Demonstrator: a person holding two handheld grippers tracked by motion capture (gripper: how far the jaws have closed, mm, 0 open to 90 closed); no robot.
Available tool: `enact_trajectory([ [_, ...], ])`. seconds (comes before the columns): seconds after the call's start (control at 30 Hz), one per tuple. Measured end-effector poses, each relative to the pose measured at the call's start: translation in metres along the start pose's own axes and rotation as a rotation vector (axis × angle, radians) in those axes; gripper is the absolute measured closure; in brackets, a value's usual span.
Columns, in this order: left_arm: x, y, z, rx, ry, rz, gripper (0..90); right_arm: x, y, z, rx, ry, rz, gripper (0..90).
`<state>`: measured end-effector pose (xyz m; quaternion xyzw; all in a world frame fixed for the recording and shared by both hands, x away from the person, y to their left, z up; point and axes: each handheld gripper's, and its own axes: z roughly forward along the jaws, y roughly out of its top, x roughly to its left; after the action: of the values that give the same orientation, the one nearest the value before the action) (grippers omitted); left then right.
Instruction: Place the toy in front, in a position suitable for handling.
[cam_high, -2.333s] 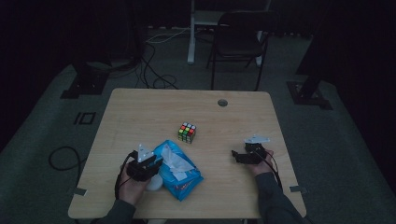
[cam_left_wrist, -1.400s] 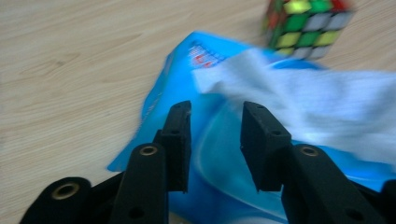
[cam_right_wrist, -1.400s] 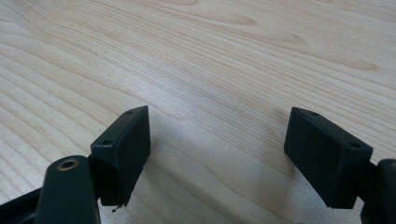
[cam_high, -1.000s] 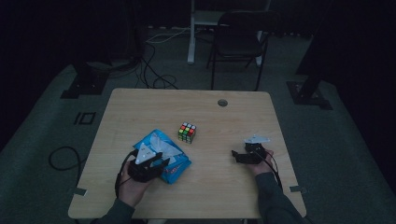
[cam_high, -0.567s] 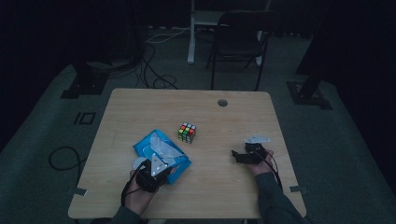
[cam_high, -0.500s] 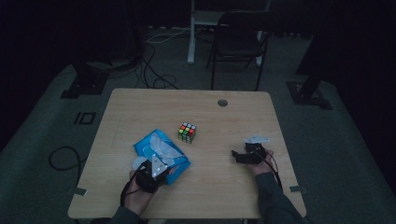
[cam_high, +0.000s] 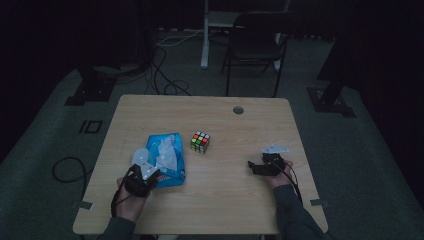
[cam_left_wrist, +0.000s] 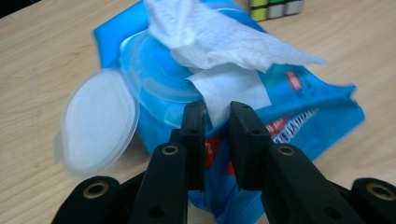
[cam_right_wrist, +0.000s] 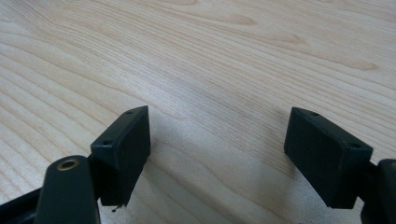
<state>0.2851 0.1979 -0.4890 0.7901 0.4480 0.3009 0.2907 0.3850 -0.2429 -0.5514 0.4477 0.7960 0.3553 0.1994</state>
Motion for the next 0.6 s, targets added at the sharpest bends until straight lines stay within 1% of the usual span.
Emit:
enact_trajectory([
  [0.03, 0.003, 0.000, 0.002, -0.001, 0.009, 0.002, 76.4, 0.000, 0.000, 0.000, 0.000, 0.000, 0.000, 22.6],
  [0.07, 0.007, 0.001, 0.004, -0.002, 0.024, -0.001, 76.1, 0.000, 0.000, 0.000, 0.000, 0.000, 0.000, 22.6],
  [0.2, 0.020, 0.003, 0.011, -0.003, 0.061, -0.012, 74.5, 0.000, 0.000, 0.000, 0.000, 0.000, 0.000, 22.7],
  [0.3, 0.031, 0.004, 0.016, -0.003, 0.082, -0.023, 73.7, 0.000, 0.000, 0.000, 0.000, 0.000, 0.000, 22.6],
  [0.37, 0.037, 0.004, 0.019, -0.008, 0.095, -0.032, 73.3, 0.000, 0.000, 0.000, 0.001, 0.001, -0.001, 22.6],
  [0.43, 0.043, 0.004, 0.021, -0.016, 0.106, -0.053, 73.1, 0.000, 0.000, 0.000, 0.001, 0.002, -0.001, 22.6],
  [0.5, 0.049, 0.004, 0.023, -0.022, 0.108, -0.069, 72.8, 0.000, 0.000, 0.000, 0.001, 0.001, -0.001, 22.6],
  [0.57, 0.053, 0.004, 0.022, -0.038, 0.094, -0.105, 71.9, 0.000, 0.000, 0.000, 0.001, 0.001, -0.001, 22.6],
  [0.6, 0.056, 0.002, 0.019, -0.063, 0.060, -0.149, 70.9, 0.000, 0.000, 0.000, 0.001, 0.001, -0.001, 22.6],
])
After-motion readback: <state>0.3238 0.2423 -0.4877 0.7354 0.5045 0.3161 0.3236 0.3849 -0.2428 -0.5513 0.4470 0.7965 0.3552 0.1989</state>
